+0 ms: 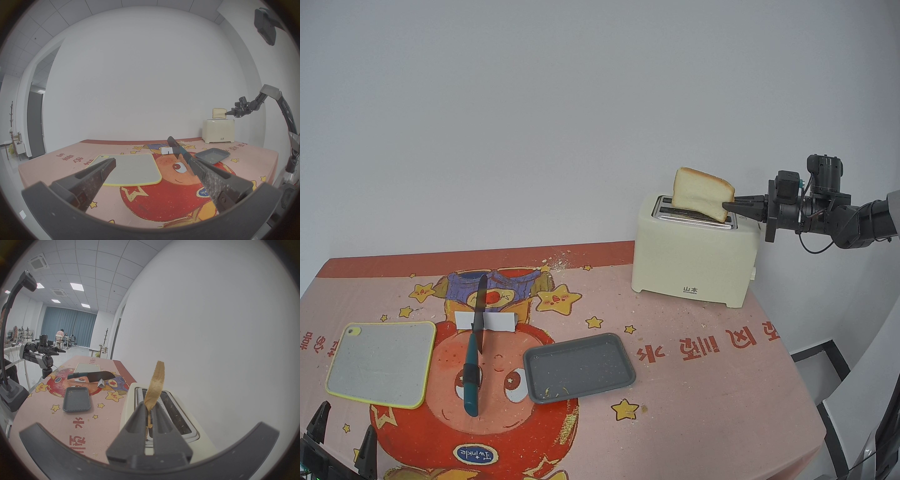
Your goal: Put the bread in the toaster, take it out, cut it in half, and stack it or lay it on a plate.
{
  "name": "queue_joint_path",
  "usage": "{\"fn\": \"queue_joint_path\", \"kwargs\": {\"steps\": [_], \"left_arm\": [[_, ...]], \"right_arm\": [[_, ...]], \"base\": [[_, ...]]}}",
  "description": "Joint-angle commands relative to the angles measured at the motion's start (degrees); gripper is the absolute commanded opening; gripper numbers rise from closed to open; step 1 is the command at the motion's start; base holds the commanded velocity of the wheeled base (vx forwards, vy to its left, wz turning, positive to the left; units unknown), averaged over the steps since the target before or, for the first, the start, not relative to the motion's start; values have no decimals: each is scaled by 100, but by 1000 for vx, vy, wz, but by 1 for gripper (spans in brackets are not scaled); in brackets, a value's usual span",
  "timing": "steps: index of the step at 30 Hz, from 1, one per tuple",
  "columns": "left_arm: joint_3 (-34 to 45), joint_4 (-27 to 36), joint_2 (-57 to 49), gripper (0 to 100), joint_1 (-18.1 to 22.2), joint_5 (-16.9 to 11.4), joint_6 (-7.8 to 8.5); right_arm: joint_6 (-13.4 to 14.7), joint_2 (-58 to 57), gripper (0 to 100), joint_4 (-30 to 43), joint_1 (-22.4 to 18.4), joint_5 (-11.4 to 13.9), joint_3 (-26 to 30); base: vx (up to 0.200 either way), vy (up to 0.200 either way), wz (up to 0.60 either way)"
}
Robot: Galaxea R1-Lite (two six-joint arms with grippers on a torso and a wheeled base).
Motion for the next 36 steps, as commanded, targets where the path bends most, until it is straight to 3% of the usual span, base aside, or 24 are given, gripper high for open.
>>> {"fn": "queue_joint_path", "kwargs": {"steps": [1,27,36], "left_arm": [[101,-1,0,100,0,-3,0],[101,-1,0,100,0,-3,0],[101,-1,0,100,0,-3,0]], "right_arm": [[-5,46,0,-12,5,0,2],[-155,72,0,-12,23,17,116],[-155,28,0,-3,40,176,151]], "base": [[0,0,0],[0,0,0],[0,0,0]]}}
